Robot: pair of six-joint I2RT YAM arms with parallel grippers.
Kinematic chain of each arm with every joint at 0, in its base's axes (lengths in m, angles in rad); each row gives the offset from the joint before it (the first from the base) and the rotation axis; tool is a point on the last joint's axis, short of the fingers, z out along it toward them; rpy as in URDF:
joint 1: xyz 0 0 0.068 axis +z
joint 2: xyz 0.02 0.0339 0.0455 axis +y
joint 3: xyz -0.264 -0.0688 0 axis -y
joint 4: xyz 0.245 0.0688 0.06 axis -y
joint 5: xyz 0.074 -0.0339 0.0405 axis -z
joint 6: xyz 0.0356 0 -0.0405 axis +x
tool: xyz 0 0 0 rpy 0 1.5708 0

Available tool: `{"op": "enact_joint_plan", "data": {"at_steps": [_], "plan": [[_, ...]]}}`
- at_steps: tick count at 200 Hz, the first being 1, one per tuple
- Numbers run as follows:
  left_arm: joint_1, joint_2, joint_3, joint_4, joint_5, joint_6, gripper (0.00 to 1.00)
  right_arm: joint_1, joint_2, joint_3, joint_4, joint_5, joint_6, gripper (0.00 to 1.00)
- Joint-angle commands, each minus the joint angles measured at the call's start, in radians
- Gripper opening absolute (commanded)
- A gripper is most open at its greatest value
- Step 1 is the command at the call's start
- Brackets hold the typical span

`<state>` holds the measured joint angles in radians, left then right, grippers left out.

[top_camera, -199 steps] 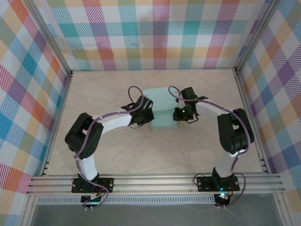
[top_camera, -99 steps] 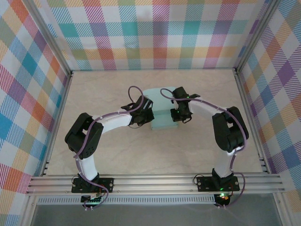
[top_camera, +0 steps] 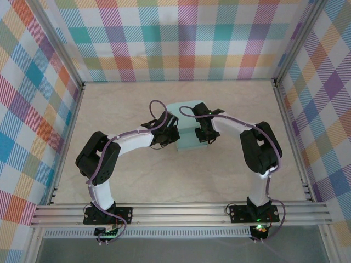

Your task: Fold the paper box

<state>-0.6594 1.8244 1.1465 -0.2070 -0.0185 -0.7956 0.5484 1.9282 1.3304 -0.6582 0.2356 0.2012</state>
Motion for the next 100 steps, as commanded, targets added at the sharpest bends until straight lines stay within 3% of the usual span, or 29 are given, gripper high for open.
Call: {"op": "enact_joint_plan", "data": {"at_steps": [1,12,58,67,83,100], "plan": [[0.000,0.078,-0.058,-0.140,-0.011,0.014,0.03,0.013,0.058,0.004,-0.029,-0.024,-0.008,0.13],[0.000,0.079,-0.058,-0.140,-0.011,0.013,0.03,0.013,0.067,0.008,-0.032,-0.024,-0.009,0.00],[0.001,0.078,-0.059,-0.143,-0.011,0.014,0.03,0.012,0.088,0.005,-0.014,-0.002,0.002,0.00],[0.000,0.077,-0.057,-0.143,-0.011,0.016,0.03,0.011,0.097,0.012,-0.005,-0.008,0.008,0.09],[0.000,0.076,-0.055,-0.149,-0.013,0.019,0.03,0.010,0.110,0.030,0.012,-0.018,0.026,0.16],[0.000,0.073,-0.052,-0.157,-0.018,0.024,0.03,0.010,0.120,0.046,0.034,-0.015,0.042,0.17]]}}
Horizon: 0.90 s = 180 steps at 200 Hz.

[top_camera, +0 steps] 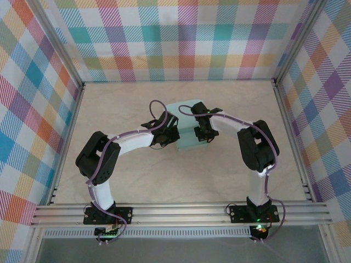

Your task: Fold the paper box

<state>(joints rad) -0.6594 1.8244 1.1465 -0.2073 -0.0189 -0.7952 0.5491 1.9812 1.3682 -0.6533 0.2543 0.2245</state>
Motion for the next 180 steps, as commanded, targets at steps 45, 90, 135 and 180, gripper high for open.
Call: {"op": "enact_joint_plan", "data": {"at_steps": [45,90,135,180], "plan": [[0.000,0.067,-0.047,-0.168,-0.025,0.029,0.03,0.009,0.097,0.024,0.056,-0.003,0.021,0.11],[0.000,0.074,-0.037,-0.174,-0.024,0.032,0.03,0.009,0.100,0.013,0.047,0.025,0.018,0.00],[0.001,0.074,-0.039,-0.169,-0.020,0.032,0.03,0.003,0.041,-0.004,0.105,-0.049,0.032,0.40],[0.000,0.072,-0.041,-0.167,-0.020,0.032,0.03,0.000,0.026,-0.005,0.144,-0.013,0.027,0.41]]}}
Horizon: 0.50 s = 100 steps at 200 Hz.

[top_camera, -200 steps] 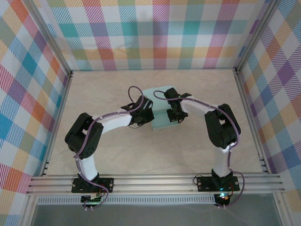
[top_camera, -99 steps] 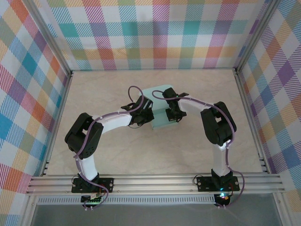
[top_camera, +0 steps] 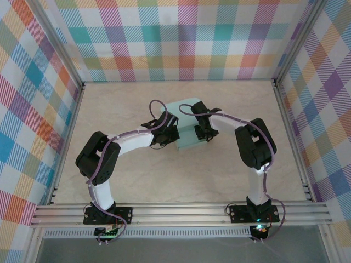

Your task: Fold the paper box

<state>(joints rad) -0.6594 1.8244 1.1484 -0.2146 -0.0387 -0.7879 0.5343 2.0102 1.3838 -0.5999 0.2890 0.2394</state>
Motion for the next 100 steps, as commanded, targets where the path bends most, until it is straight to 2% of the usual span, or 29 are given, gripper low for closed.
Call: {"op": "enact_joint_plan", "data": {"at_steps": [1,44,100], "plan": [[0.000,0.072,-0.042,-0.160,0.000,0.025,0.03,0.016,-0.004,-0.021,0.093,-0.049,0.012,0.41],[0.000,0.076,-0.036,-0.166,0.001,0.027,0.03,0.013,-0.083,-0.091,0.198,-0.173,-0.008,0.45],[0.000,0.084,-0.029,-0.169,0.004,0.030,0.03,0.004,-0.085,-0.090,0.193,-0.112,-0.031,0.48]]}}
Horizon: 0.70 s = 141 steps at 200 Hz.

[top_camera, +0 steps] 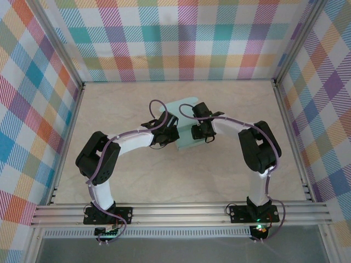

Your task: Fold the paper box

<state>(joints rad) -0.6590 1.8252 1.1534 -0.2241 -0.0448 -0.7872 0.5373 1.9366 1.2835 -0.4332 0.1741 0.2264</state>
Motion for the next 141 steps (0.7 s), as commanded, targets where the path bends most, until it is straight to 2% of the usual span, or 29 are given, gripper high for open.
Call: {"op": "enact_joint_plan", "data": {"at_steps": [1,71,101,121,134,141], "plan": [[0.000,0.083,-0.034,-0.159,0.010,0.029,0.03,0.000,-0.010,0.011,0.026,0.004,-0.018,0.48],[-0.001,0.086,-0.026,-0.170,0.008,0.035,0.03,-0.008,0.071,0.085,-0.010,0.085,-0.062,0.24],[0.000,0.083,-0.023,-0.173,0.005,0.037,0.03,-0.008,0.072,0.090,-0.020,0.094,-0.062,0.08],[-0.001,0.079,-0.023,-0.170,0.007,0.038,0.03,-0.009,0.056,0.079,-0.018,0.091,-0.058,0.11],[-0.001,0.073,-0.024,-0.168,0.007,0.036,0.06,-0.008,0.036,0.065,-0.012,0.081,-0.053,0.22],[-0.001,0.065,-0.027,-0.163,0.009,0.037,0.09,-0.008,0.024,0.055,-0.007,0.074,-0.048,0.24]]}}
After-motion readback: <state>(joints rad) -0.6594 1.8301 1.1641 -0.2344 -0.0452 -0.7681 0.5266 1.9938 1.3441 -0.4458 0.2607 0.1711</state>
